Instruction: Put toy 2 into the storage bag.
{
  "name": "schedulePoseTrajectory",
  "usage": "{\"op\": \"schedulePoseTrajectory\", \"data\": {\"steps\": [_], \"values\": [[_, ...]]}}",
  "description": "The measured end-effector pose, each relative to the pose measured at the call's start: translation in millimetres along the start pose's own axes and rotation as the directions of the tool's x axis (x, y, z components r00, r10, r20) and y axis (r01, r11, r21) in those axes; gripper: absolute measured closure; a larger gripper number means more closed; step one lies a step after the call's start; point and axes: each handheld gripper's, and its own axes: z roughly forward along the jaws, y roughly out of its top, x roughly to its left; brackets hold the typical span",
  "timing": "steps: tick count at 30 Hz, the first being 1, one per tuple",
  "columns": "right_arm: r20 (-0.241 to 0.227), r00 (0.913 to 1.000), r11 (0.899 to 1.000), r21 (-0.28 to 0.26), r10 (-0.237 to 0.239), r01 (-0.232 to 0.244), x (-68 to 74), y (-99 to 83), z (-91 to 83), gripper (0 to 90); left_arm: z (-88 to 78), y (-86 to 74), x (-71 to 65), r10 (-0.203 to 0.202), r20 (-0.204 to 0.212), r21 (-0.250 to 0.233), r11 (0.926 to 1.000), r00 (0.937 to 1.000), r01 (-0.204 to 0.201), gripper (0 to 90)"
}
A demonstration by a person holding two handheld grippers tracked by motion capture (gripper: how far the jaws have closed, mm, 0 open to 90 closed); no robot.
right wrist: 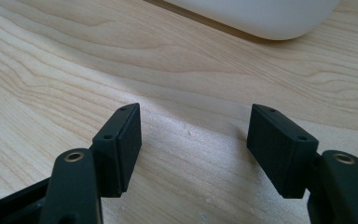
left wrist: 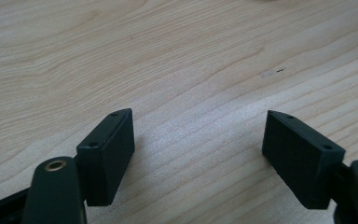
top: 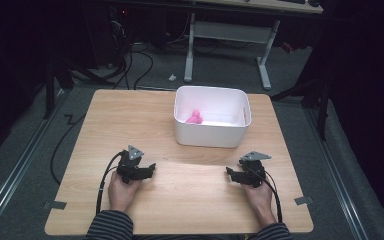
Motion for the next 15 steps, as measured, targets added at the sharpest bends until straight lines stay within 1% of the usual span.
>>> {"op": "schedulePoseTrajectory", "data": {"steps": [2,4,15], "values": [[0.016,0.9997,1.000,-0.010,-0.020,0.021,1.5,-1.4,1.2,34.5,0.0,0.0,0.0,0.000,0.000,0.000,1.0000,1.0000,0.000,25.5],[0.012,0.9997,1.000,-0.022,-0.022,0.022,0.9,-2.8,1.6,34.0,0.0,0.0,-0.1,0.000,0.000,0.000,1.0000,1.0000,0.000,25.5],[0.016,0.9997,1.000,-0.020,-0.021,0.021,0.6,-2.5,2.2,30.7,-0.2,-0.2,-0.2,0.001,0.000,0.000,1.0000,1.0000,-0.001,25.4]]}}
